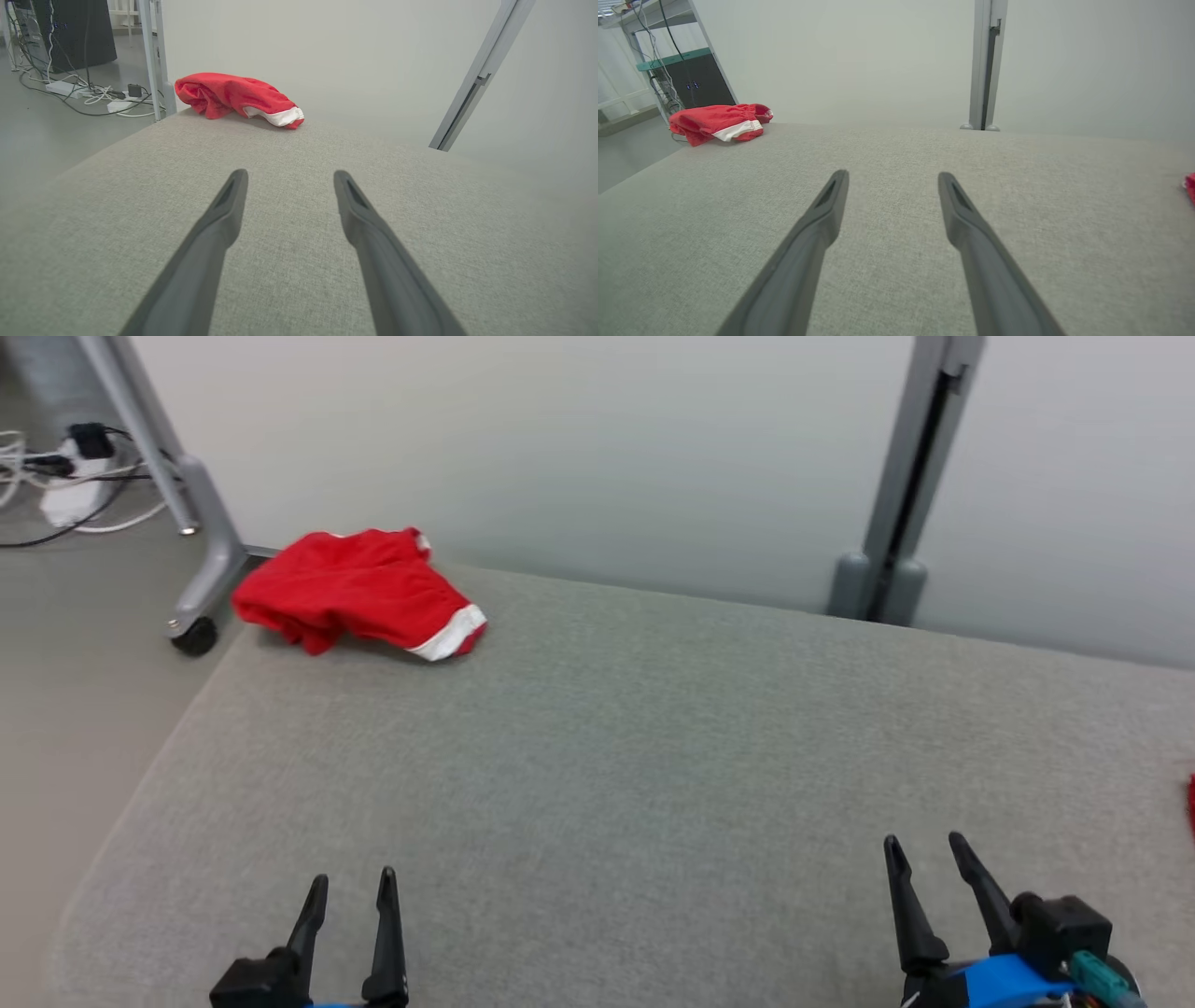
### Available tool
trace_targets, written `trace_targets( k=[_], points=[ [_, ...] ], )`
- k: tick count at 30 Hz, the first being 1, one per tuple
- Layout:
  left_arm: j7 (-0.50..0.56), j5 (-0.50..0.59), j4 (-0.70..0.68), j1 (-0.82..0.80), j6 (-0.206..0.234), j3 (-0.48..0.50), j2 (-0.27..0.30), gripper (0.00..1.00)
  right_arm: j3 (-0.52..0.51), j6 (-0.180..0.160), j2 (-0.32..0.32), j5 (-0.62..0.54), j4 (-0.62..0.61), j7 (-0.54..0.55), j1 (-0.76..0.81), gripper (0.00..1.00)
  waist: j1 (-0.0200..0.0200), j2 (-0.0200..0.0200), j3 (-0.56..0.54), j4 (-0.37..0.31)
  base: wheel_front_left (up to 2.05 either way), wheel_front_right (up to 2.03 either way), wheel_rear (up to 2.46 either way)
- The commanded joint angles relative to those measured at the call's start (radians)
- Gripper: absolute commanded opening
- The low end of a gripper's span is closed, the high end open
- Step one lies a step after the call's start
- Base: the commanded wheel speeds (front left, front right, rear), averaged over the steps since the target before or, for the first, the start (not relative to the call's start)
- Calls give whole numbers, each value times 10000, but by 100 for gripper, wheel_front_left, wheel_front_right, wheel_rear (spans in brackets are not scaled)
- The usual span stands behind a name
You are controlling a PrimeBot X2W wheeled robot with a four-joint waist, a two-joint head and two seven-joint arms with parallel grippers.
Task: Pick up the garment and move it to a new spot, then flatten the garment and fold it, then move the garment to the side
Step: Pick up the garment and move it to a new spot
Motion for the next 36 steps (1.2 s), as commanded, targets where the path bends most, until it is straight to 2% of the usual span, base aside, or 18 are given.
trace_targets(
  k=[1,8,11,13,18,24,27,31,36],
  points=[
    [-45,14,-9,-59,9,-42,51,100,-1,1,-15,27,-6,-35,113,100,0,0,258,501,0,0,0],
    [-15,17,-79,131,39,-71,171,100,217,1,-17,181,83,-35,247,100,0,0,170,2150,0,0,0],
    [11,-47,-137,215,70,-46,209,100,372,1,-18,247,137,-34,265,100,0,0,139,2636,0,0,0],
    [2,-113,-233,291,128,63,217,100,600,1,-18,291,180,-34,120,100,0,0,198,2705,0,0,0],
    [-18,-231,-443,488,230,223,204,100,933,1,-20,292,274,-36,-167,100,0,0,270,2754,0,0,0],
    [-29,-400,-529,447,124,218,173,100,967,1,-20,210,129,-36,-219,100,0,0,284,2692,0,0,0],
    [-31,-937,-796,178,-15,598,90,100,929,1,-23,108,-13,-34,-283,100,0,0,455,2474,0,0,0],
    [-27,-1058,-1326,-534,1,1192,637,100,795,1,-18,-250,-277,12,-520,100,0,0,914,2080,0,0,0],
    [343,-912,-2203,-2383,78,1799,1756,100,561,1,-23,-778,-943,311,-975,100,0,0,1745,1446,0,0,0]
  ],
)
